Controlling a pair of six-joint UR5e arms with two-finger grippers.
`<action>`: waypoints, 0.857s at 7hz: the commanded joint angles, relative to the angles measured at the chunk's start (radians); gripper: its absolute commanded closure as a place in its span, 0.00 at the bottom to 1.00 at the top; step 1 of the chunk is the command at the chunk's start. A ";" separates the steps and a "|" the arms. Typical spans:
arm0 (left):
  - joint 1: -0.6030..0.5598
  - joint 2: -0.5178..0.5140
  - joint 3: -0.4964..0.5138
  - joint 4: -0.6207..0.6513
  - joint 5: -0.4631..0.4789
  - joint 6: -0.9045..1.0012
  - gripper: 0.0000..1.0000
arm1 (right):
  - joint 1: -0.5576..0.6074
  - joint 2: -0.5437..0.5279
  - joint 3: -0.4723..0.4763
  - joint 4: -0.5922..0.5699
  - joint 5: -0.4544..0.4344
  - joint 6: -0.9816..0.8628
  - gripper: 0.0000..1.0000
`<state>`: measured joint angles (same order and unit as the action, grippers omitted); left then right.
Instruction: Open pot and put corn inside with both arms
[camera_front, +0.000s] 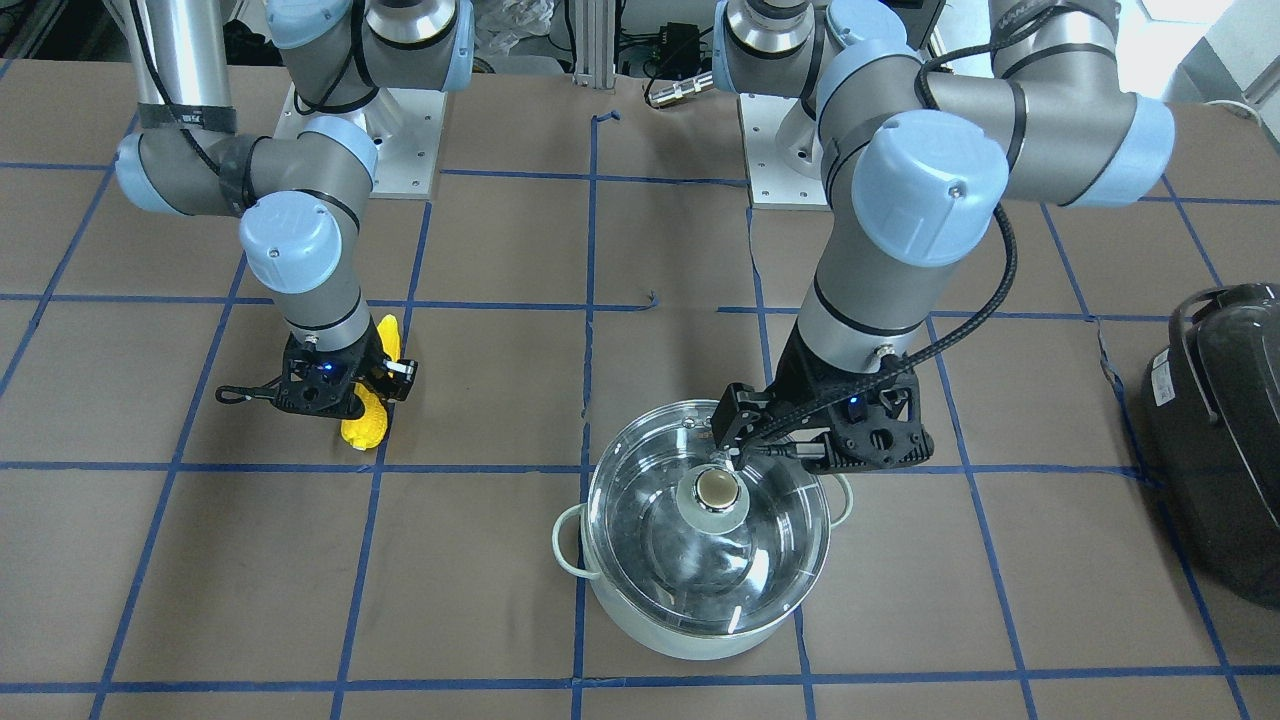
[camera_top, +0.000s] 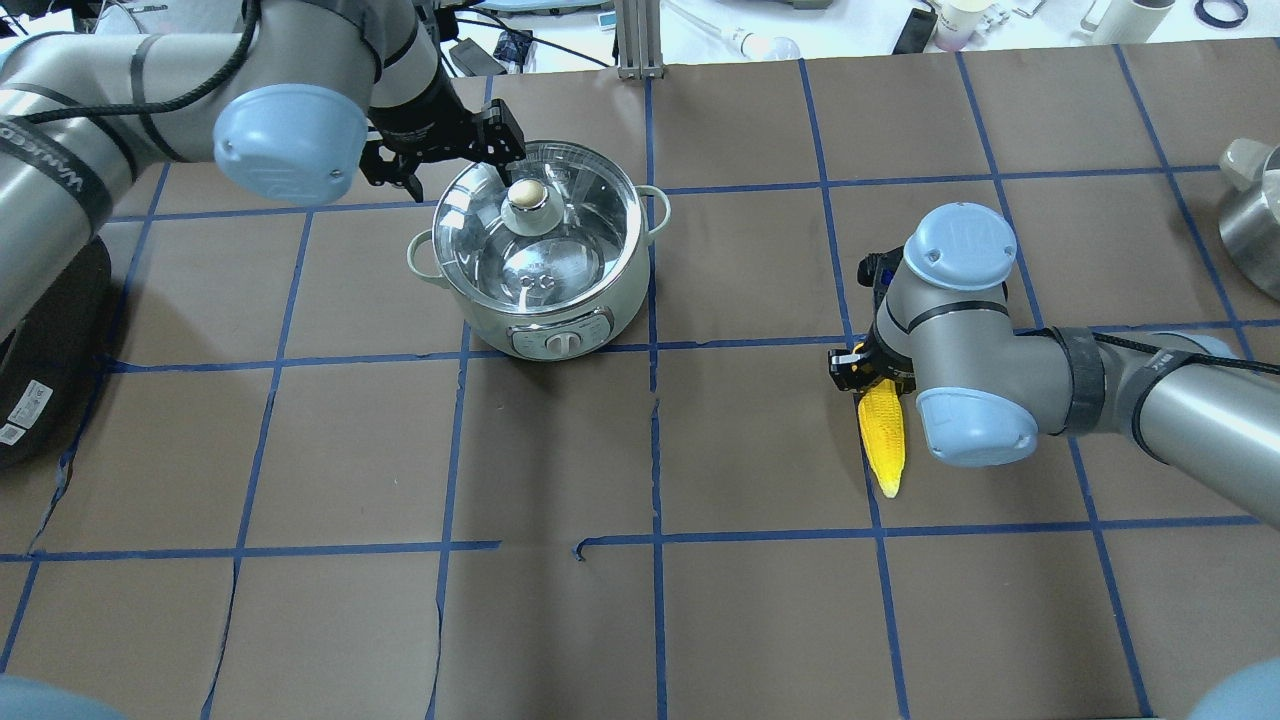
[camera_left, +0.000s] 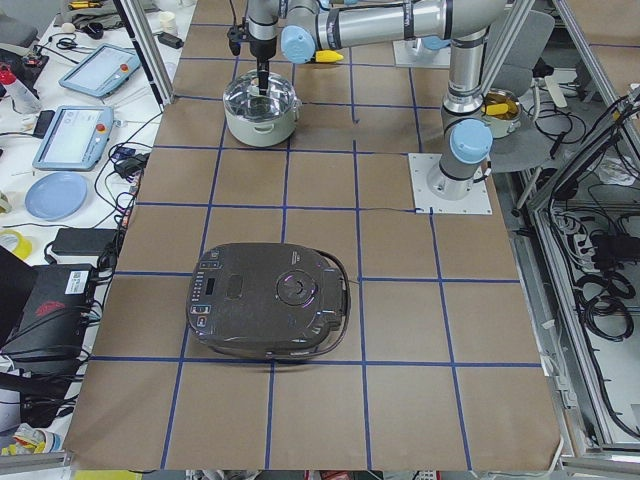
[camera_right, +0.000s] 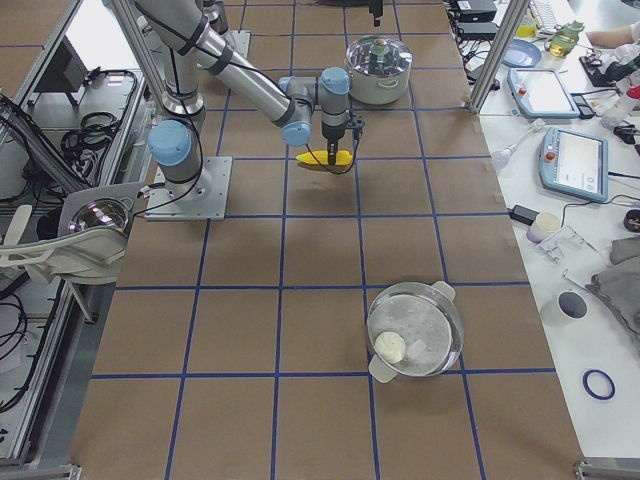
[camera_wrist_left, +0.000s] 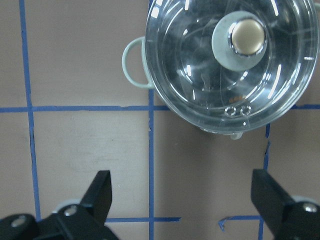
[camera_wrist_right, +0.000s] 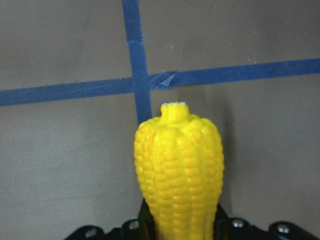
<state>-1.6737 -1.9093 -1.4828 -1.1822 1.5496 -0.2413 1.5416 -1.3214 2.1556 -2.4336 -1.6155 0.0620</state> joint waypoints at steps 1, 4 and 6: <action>-0.067 -0.086 0.070 0.004 0.009 -0.050 0.00 | -0.002 -0.016 -0.089 0.104 0.002 0.002 0.88; -0.075 -0.102 0.068 -0.004 0.026 -0.036 0.50 | 0.015 -0.053 -0.381 0.469 0.051 -0.002 0.88; -0.075 -0.103 0.069 -0.002 0.026 -0.038 0.80 | 0.032 -0.023 -0.596 0.660 0.054 -0.002 0.88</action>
<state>-1.7482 -2.0116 -1.4138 -1.1853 1.5746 -0.2790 1.5629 -1.3605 1.6884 -1.8887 -1.5643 0.0605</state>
